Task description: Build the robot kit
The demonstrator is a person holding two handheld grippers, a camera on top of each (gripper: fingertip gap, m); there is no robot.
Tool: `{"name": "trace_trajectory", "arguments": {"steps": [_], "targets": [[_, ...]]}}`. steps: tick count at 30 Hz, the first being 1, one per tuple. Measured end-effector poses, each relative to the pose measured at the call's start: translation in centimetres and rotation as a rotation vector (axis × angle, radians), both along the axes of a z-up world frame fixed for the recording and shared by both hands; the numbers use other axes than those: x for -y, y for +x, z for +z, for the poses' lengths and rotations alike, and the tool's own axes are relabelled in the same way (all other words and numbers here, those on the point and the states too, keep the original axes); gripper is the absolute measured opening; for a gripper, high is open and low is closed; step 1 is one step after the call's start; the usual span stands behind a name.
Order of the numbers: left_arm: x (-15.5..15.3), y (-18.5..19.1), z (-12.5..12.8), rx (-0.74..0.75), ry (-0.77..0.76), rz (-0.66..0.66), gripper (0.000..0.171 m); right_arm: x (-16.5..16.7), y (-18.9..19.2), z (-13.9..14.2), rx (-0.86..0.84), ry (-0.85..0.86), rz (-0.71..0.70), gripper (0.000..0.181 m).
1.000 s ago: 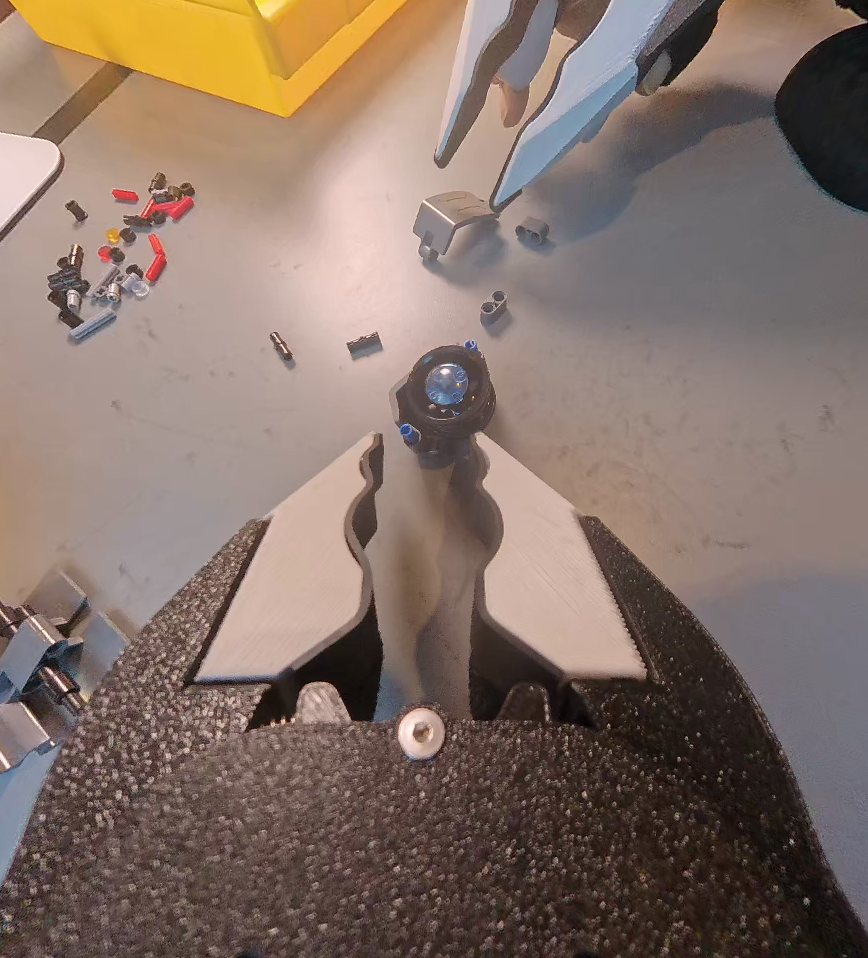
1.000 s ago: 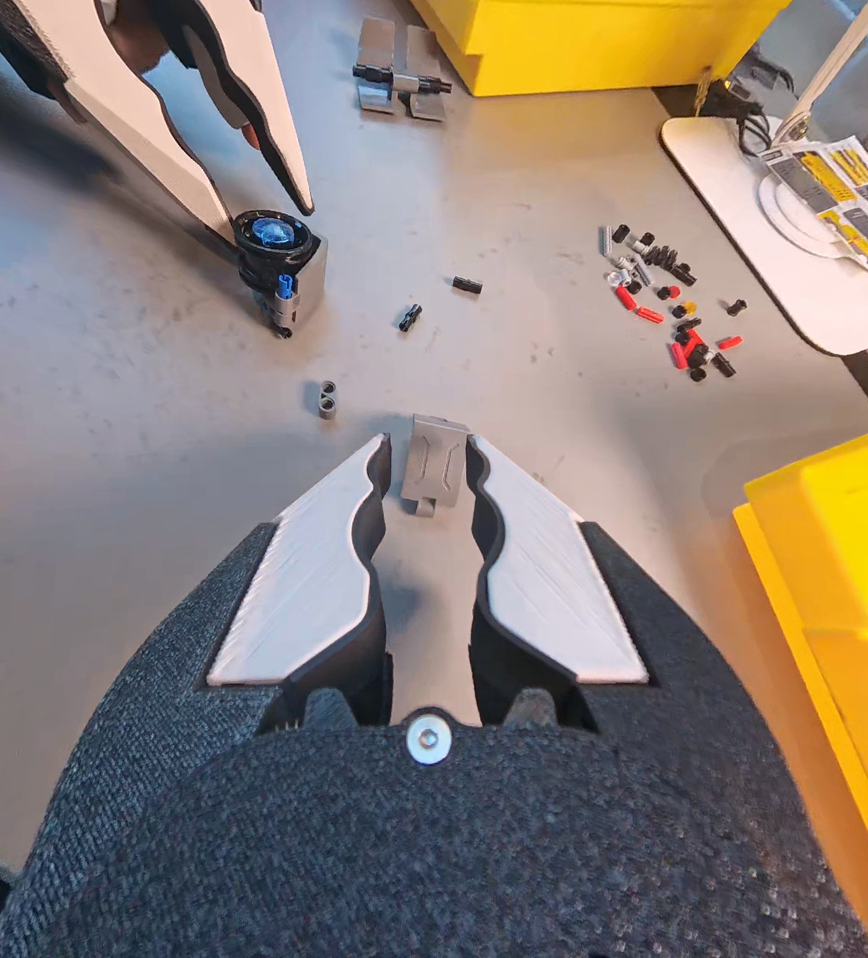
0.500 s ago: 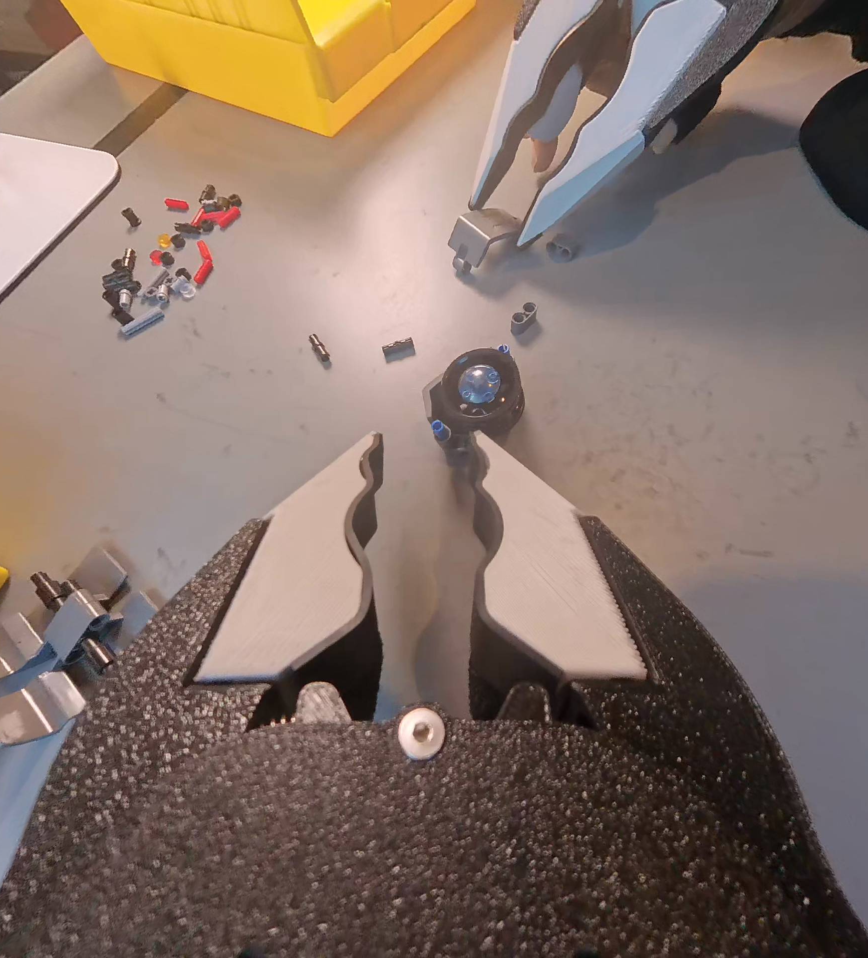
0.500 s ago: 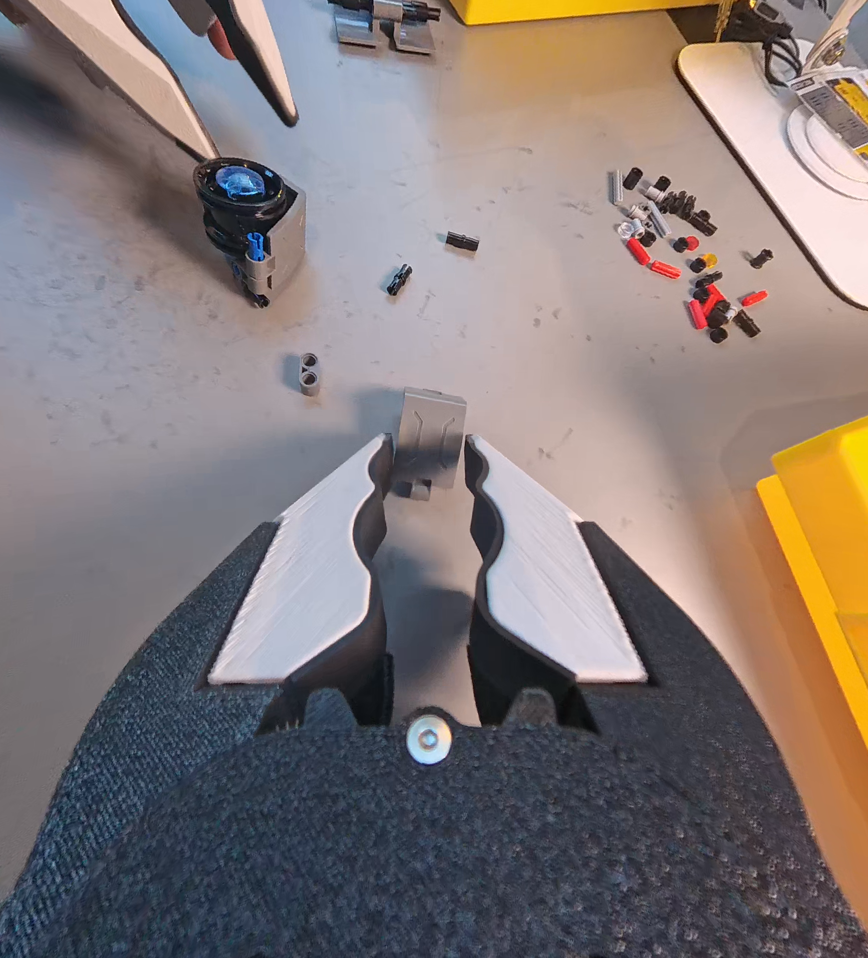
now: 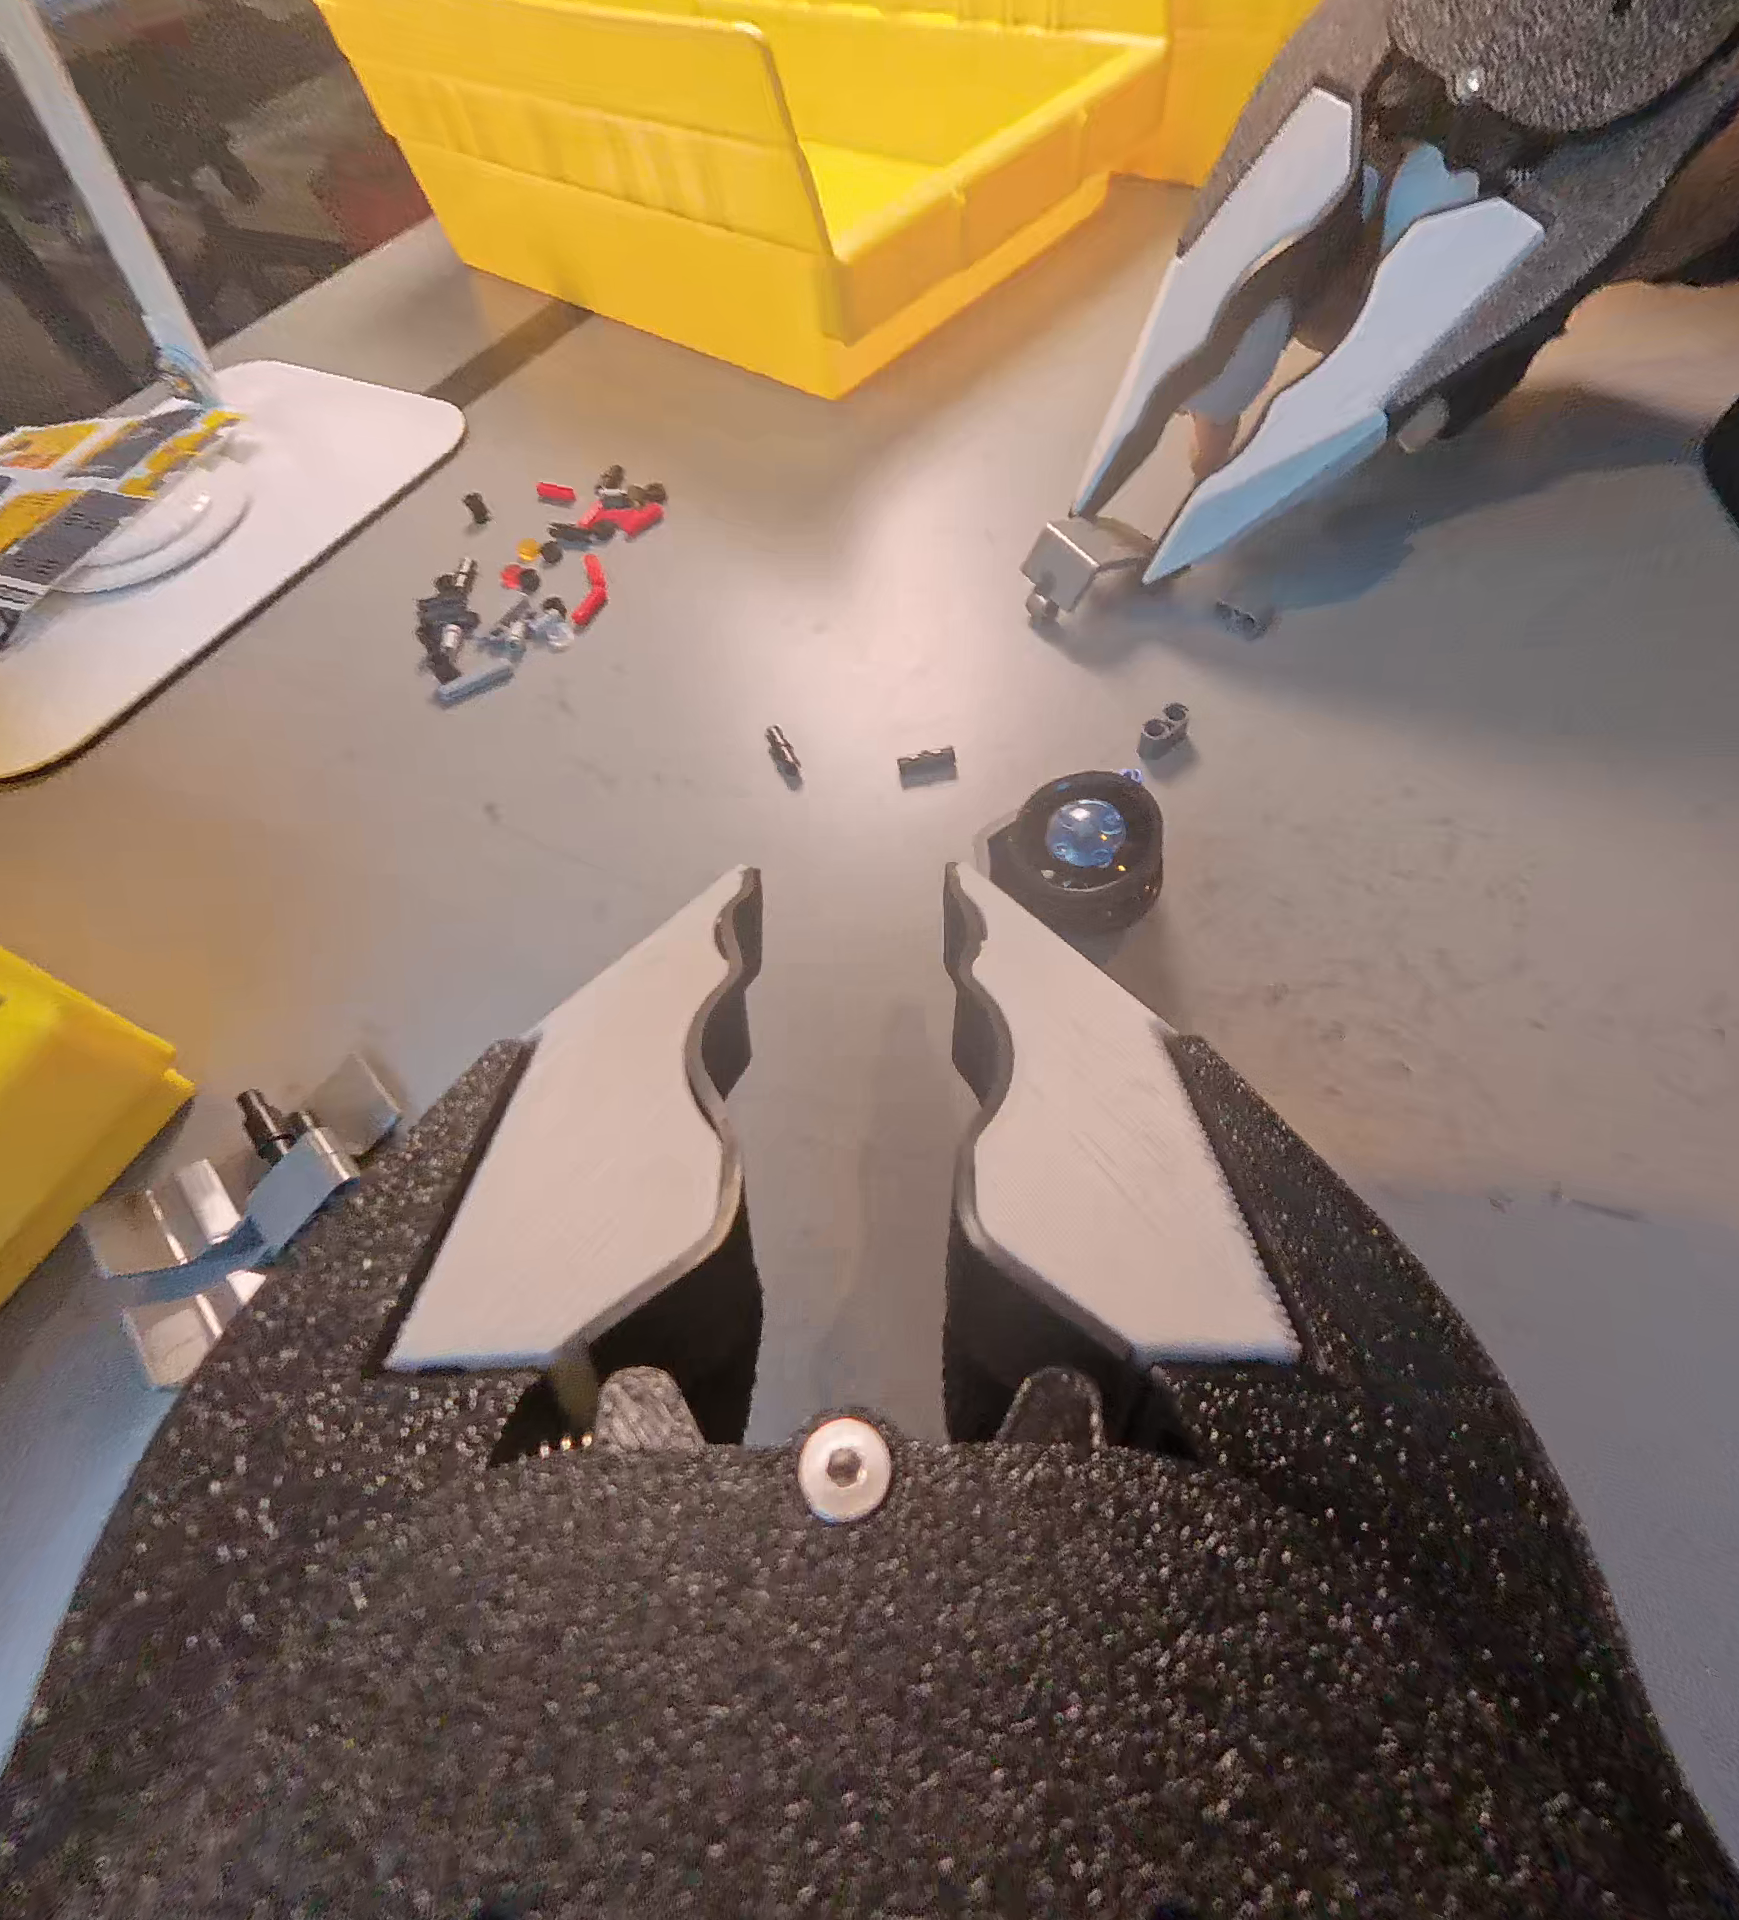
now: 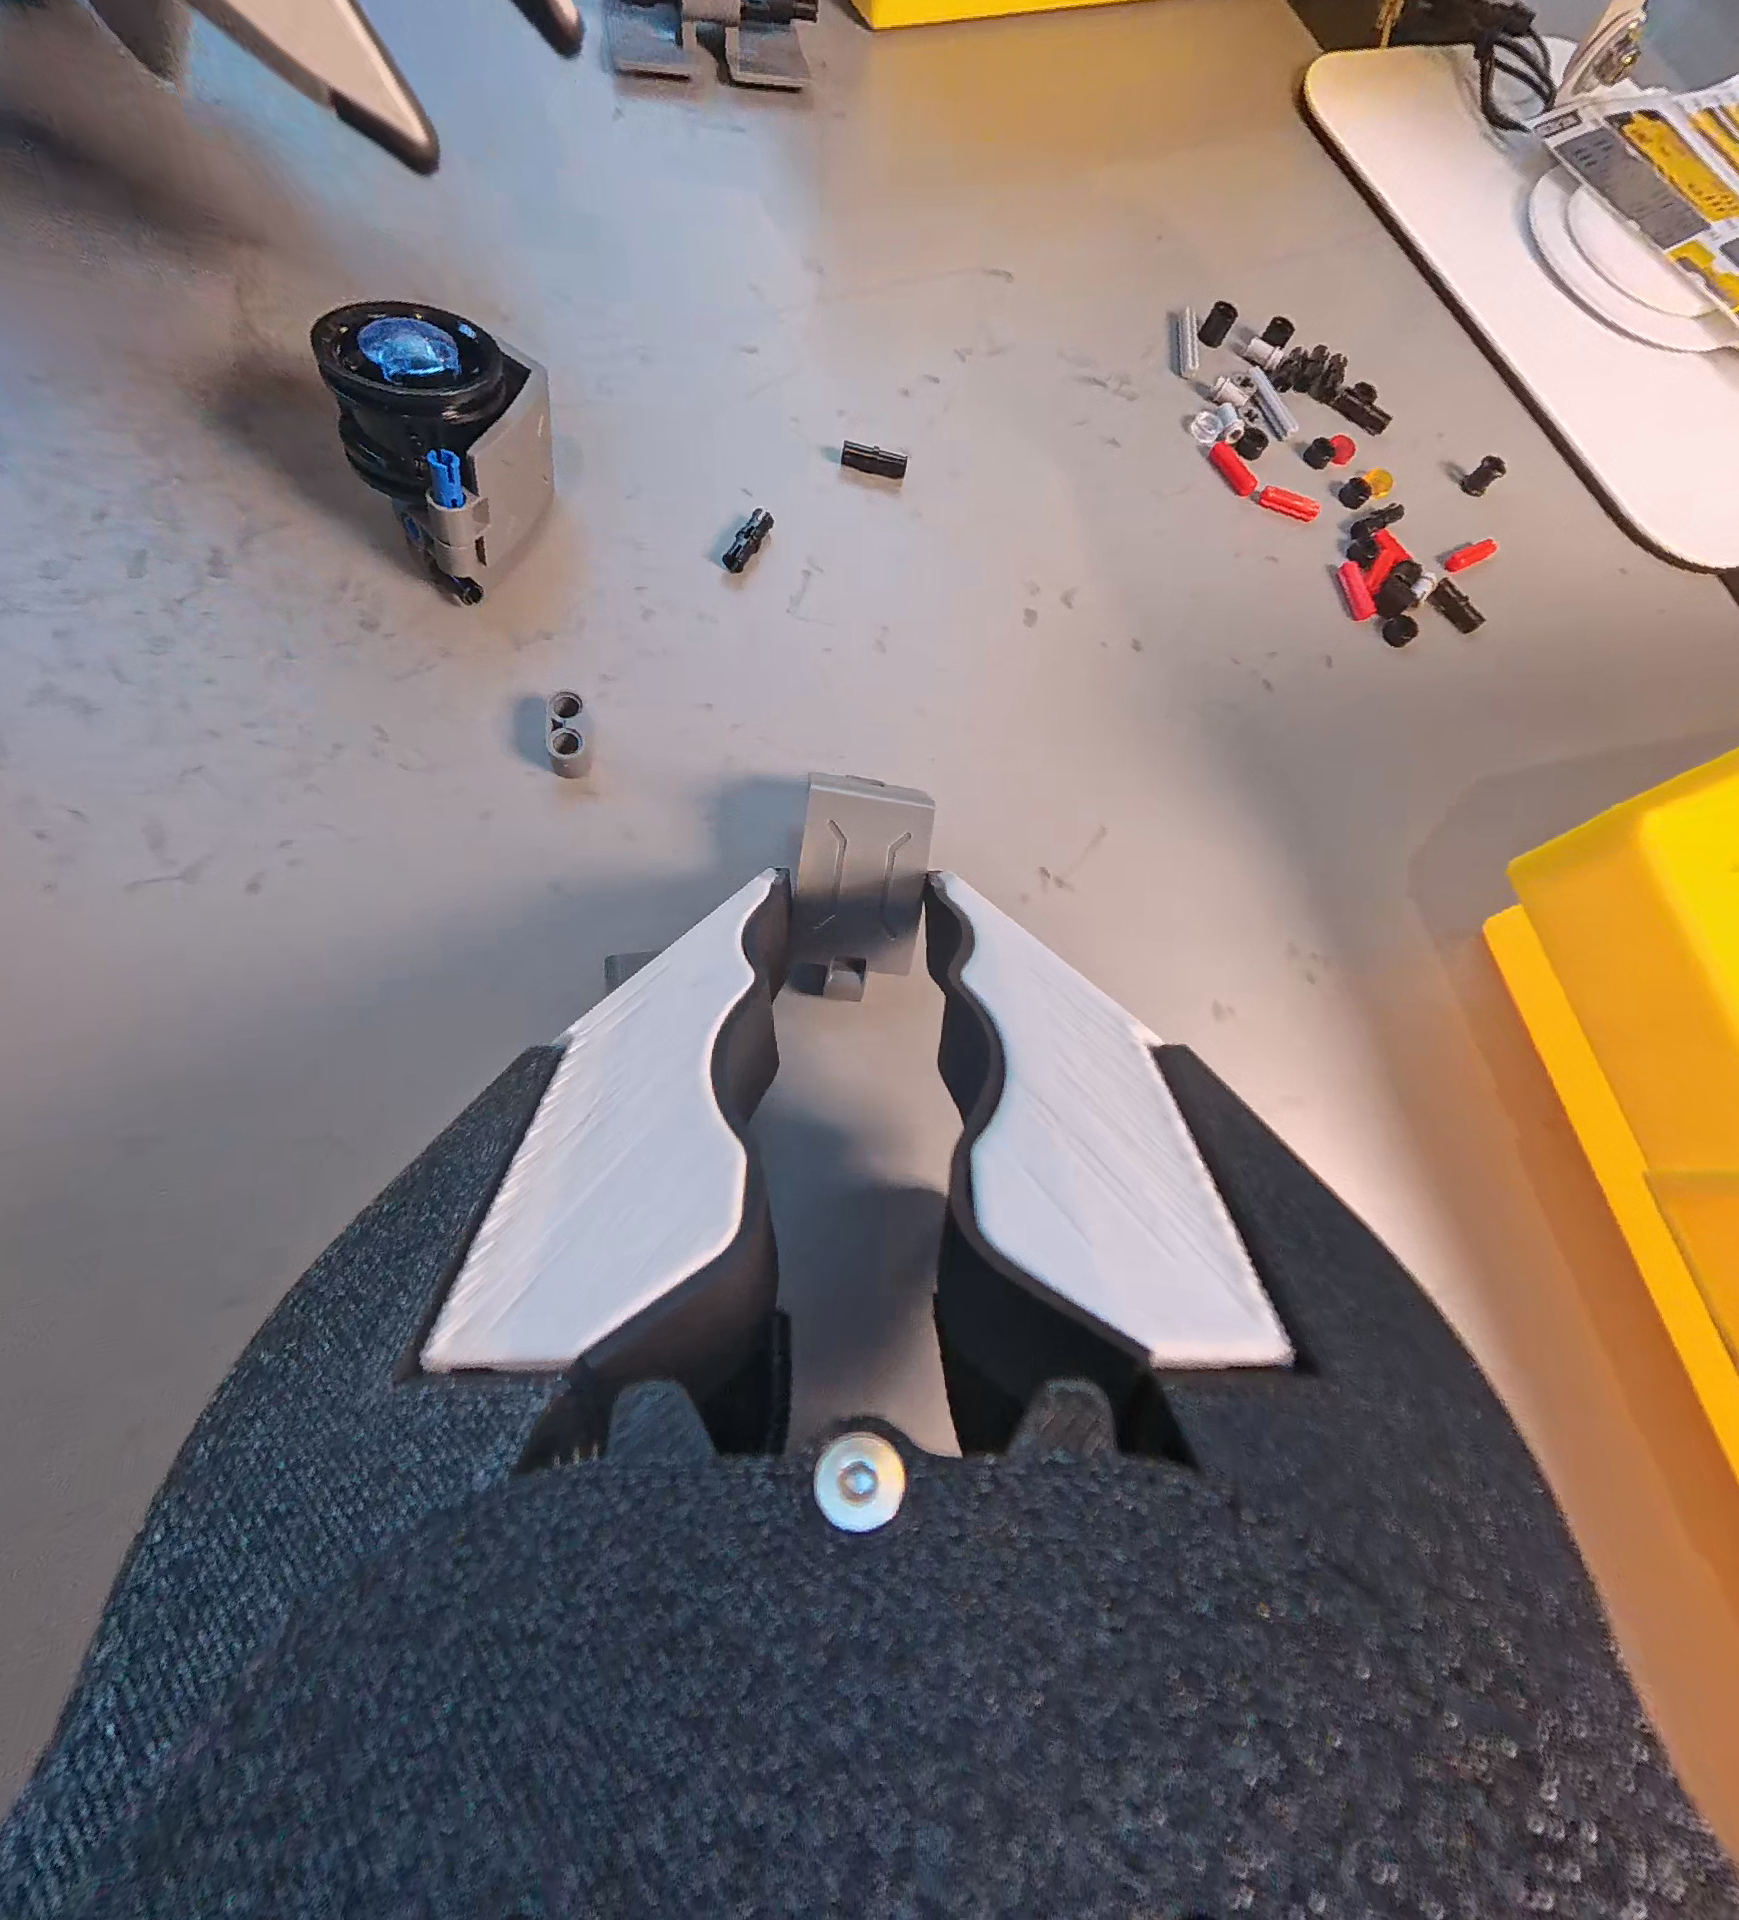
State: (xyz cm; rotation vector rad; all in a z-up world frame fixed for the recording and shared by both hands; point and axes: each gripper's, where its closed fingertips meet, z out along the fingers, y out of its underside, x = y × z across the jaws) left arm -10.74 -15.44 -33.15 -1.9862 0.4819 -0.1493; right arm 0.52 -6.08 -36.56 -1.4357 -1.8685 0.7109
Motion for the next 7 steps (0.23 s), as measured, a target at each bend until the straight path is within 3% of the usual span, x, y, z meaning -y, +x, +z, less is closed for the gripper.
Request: {"name": "trace_trajectory", "arguments": {"steps": [7], "targets": [[-0.5,-2.5,2.0,0.115,0.089,0.11,0.039,0.0,0.0,-0.1,0.001,0.01,0.003,0.026]]}}
